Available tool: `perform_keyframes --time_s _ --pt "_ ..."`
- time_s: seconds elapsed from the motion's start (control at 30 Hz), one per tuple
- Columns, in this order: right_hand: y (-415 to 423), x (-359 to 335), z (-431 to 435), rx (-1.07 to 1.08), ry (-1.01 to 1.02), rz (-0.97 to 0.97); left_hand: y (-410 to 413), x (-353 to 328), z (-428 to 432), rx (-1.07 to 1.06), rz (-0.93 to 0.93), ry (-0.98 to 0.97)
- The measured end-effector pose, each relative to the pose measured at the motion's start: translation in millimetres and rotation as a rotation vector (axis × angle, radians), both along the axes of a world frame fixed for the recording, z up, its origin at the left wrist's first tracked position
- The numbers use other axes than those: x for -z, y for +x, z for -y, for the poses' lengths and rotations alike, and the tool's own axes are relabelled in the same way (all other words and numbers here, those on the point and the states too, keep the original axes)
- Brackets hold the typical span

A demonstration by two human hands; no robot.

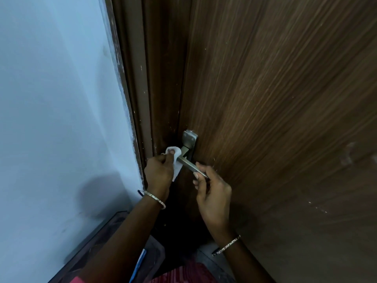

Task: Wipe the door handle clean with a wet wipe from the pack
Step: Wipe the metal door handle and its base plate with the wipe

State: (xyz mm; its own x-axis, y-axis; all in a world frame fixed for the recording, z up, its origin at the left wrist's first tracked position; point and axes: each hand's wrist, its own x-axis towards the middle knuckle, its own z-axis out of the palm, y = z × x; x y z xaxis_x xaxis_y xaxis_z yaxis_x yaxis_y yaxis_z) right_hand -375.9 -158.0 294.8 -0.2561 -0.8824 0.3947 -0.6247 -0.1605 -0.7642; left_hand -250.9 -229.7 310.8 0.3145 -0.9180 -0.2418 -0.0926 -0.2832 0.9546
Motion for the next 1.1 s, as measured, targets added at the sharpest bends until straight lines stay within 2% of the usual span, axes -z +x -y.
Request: perform_keyframes --time_s 0.07,0.13,0.2,0.3,0.37,0.5,0.53,0.6,0.73,0.8,0.9,1.1 --pt "-0.4 -1.2 0.0 -0.005 -0.003 -0.011 -6.3 -6.3 -6.4 -0.105 0.034 -0.083" --pt "-0.8 -1.2 0.0 -0.010 0.004 -0.014 -11.9 -8.9 -8.3 -0.138 -0.004 -0.080" --pt "-1.5 -0.5 0.0 -0.012 -0.001 -0.022 -14.5 -3.5 -7.0 -0.112 -0.165 -0.044" --pt "-2.3 1.4 0.5 0.001 -0.020 -0.046 -13.5 3.4 -5.5 -0.065 -0.536 0.037" --pt "-1.7 3.0 0.8 0.008 -0.029 -0.044 -4.9 4.4 -5.0 0.012 -0.675 0.126" --pt "-3.8 2.2 1.6 -0.014 -0.049 0.006 -0.2 3.1 -9.7 0.203 -0.664 0.202" --pt "-4.4 1.8 1.5 -0.038 -0.031 0.067 -0.5 4.1 -12.0 0.233 -0.666 0.206" --pt "-3.8 1.5 -0.1 -0.075 0.056 0.335 -0.6 4.9 -12.9 0.269 -0.683 0.219" --pt "-2.9 8.7 -4.2 0.023 0.383 1.195 0.2 5.0 -14.9 0.346 -0.806 0.248" --pt "-4.6 11.8 -2.9 -0.007 0.544 1.518 -3.0 5.2 -18.5 0.399 -0.882 0.218" --pt "-5.1 7.5 1.3 -0.150 0.657 1.628 -7.0 3.5 -24.3 0.405 -1.017 0.249" --pt "-15.0 -11.3 20.2 -0.392 0.801 1.649 -8.5 14.2 -34.0 0.295 -0.919 0.306"
